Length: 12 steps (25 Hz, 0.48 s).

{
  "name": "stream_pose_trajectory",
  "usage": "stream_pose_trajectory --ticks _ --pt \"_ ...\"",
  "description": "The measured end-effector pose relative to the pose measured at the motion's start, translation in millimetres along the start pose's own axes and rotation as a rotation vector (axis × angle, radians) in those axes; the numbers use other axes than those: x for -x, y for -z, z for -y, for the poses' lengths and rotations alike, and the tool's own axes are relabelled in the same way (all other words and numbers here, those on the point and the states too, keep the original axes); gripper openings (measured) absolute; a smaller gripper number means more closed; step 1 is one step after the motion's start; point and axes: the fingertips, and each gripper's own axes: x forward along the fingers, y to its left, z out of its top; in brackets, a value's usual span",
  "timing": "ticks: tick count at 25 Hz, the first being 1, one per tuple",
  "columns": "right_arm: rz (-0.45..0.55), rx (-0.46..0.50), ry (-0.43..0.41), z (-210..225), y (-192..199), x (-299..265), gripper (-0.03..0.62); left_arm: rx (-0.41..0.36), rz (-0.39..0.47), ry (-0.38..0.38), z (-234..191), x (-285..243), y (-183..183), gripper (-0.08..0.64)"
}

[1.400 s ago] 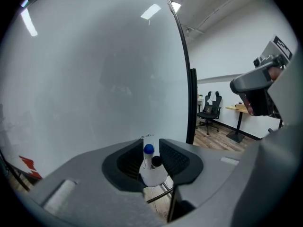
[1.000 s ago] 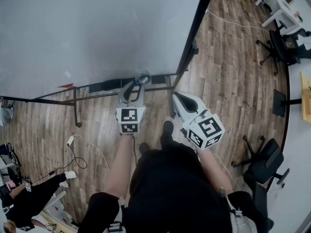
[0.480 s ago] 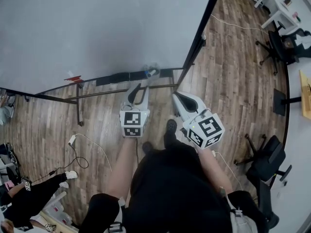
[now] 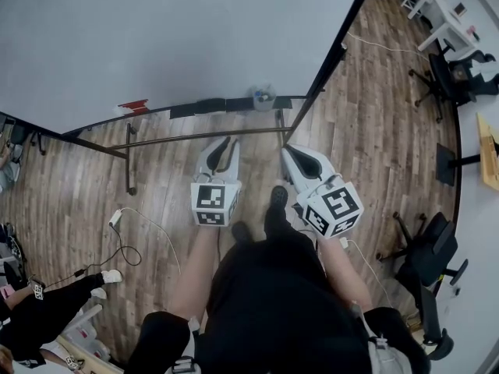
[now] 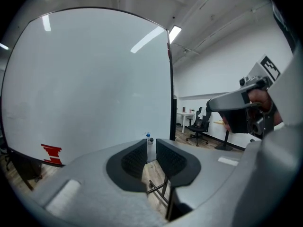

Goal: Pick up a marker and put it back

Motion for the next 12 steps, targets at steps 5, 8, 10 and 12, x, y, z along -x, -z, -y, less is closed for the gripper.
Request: stream_pose_trajectory --ticks 5,8,10,12 --pt "0.013 0.017 0.007 -36 0 7 0.003 0.022 0.062 0.031 0 47 -17 0.046" --pt "0.017 0.023 0.008 -58 5 11 0.003 0.035 0.101 0.047 0 74 -27 0.037" --pt "0.016 0.02 0.01 -71 11 11 0.003 0.038 0.118 0.061 -1 90 -30 0.031" --pt "0.011 0.017 0.006 -85 16 12 0.003 0.038 0.129 0.074 -1 104 -31 0.026"
